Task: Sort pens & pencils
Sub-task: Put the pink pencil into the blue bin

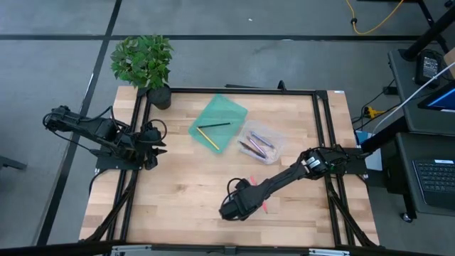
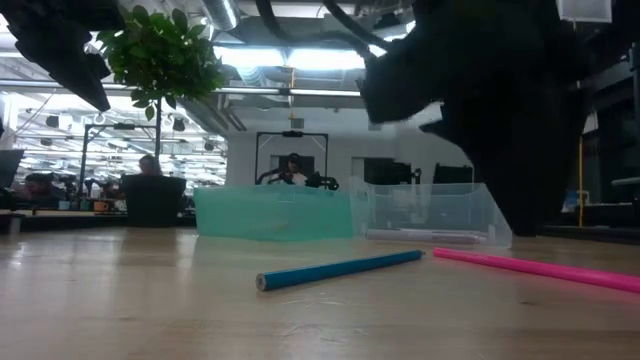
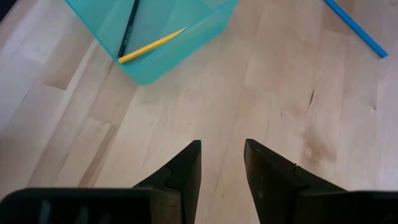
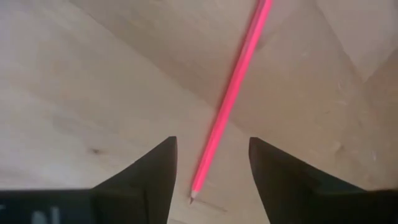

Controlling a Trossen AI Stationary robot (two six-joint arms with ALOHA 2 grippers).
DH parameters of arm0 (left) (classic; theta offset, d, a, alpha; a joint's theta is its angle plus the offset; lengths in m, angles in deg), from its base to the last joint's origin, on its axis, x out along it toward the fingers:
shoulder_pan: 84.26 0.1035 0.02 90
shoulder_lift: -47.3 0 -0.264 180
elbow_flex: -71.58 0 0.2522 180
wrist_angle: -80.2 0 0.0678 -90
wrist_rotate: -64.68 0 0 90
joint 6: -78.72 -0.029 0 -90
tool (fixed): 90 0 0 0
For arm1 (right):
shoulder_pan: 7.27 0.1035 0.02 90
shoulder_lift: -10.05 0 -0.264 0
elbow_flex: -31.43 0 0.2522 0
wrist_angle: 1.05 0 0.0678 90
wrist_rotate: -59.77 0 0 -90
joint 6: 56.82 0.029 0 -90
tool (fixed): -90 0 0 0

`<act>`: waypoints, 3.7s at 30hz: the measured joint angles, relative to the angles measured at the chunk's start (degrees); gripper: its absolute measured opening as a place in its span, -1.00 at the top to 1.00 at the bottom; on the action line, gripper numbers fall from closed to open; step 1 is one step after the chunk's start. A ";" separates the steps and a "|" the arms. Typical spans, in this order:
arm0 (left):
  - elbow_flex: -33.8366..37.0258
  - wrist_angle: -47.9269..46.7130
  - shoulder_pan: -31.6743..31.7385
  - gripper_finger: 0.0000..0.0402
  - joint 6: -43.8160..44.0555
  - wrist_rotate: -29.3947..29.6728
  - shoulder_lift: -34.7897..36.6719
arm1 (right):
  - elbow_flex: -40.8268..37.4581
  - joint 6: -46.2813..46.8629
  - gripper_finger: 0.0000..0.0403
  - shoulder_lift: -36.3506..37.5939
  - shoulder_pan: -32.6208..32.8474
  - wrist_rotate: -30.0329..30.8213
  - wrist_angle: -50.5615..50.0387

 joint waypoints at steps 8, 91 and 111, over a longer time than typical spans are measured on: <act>-0.01 -0.01 0.00 0.43 0.05 0.01 0.00 | -4.52 -0.16 0.01 -0.07 -0.27 -2.05 2.08; 0.00 -0.01 -0.01 0.43 -0.22 -1.05 0.00 | -10.14 -5.76 0.01 0.31 -2.28 -3.99 9.79; 0.00 0.00 0.00 0.43 -0.29 -1.05 0.01 | -10.18 -7.26 0.01 0.50 -1.95 2.07 13.09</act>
